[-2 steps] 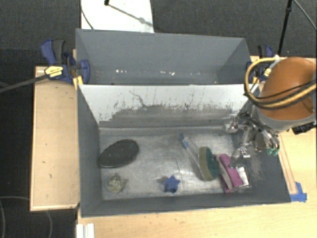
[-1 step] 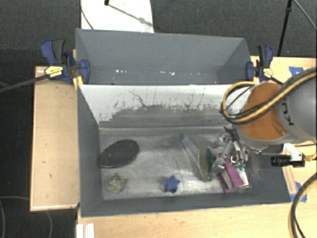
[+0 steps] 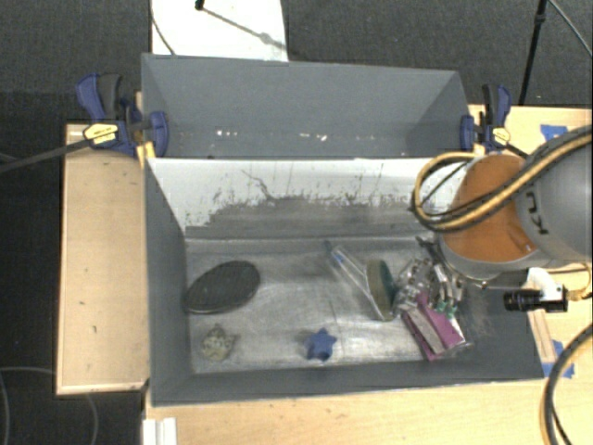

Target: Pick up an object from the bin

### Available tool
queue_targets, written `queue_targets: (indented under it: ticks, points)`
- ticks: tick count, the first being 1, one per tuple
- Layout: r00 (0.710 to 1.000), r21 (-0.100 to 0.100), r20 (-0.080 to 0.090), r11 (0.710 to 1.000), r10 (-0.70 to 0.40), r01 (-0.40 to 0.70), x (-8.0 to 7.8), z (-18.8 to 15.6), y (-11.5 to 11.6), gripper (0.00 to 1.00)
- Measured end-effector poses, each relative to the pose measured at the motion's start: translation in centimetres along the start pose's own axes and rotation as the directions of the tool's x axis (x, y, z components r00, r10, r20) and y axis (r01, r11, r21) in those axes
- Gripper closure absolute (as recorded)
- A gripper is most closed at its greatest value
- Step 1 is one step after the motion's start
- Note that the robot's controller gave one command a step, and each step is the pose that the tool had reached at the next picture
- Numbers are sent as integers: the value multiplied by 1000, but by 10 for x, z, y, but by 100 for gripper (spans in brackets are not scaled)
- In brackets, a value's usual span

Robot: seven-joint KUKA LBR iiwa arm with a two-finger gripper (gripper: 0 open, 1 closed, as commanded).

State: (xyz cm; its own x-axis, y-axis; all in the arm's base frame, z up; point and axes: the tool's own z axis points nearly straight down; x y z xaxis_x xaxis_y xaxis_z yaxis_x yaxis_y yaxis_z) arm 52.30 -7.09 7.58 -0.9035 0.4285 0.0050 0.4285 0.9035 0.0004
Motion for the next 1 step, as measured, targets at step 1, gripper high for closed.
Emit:
queue_targets:
  ticks: [1]
  points:
    - [960,1,14,960,-281,281,15,-147,23,100]
